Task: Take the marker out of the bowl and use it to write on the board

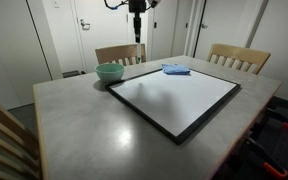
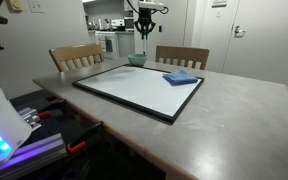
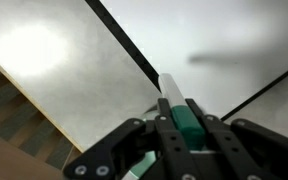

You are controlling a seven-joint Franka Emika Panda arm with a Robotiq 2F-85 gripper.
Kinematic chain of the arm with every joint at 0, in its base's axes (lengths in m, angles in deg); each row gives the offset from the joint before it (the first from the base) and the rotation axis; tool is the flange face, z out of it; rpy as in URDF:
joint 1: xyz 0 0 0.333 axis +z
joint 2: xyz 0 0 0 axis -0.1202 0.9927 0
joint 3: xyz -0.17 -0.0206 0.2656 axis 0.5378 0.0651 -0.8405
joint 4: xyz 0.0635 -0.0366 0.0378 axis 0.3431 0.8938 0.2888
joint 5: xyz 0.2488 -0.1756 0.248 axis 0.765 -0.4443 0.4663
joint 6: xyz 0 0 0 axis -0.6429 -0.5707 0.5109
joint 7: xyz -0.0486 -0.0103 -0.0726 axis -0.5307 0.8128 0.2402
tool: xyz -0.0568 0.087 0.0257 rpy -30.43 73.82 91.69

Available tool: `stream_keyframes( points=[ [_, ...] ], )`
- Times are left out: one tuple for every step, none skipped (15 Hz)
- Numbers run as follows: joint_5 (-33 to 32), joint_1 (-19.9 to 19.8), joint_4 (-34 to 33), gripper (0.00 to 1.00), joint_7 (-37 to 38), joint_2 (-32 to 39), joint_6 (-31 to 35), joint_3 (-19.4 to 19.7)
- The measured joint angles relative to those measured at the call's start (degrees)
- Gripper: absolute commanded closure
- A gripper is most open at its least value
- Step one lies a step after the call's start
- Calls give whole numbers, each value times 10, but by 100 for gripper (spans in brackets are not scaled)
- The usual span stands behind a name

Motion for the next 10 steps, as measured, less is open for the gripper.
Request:
stream_keyframes(
  points=[
    [-4, 10, 25, 95, 9, -9, 15, 8],
    [-5, 20, 49, 95, 17, -19, 28, 15],
    [-5, 28, 73, 95, 25, -30, 40, 20],
    [-5, 36, 98, 95, 32, -43, 50, 23],
    [0, 41, 122, 95, 35, -58, 61, 24],
    [7, 45, 147, 95, 37, -73, 70, 24],
    [19, 48, 173, 95, 37, -89, 79, 24],
    [31, 49, 200, 95, 36, -107, 87, 23],
    [43, 49, 225, 95, 35, -124, 93, 24],
    [52, 49, 253, 95, 35, -143, 100, 25]
  ],
)
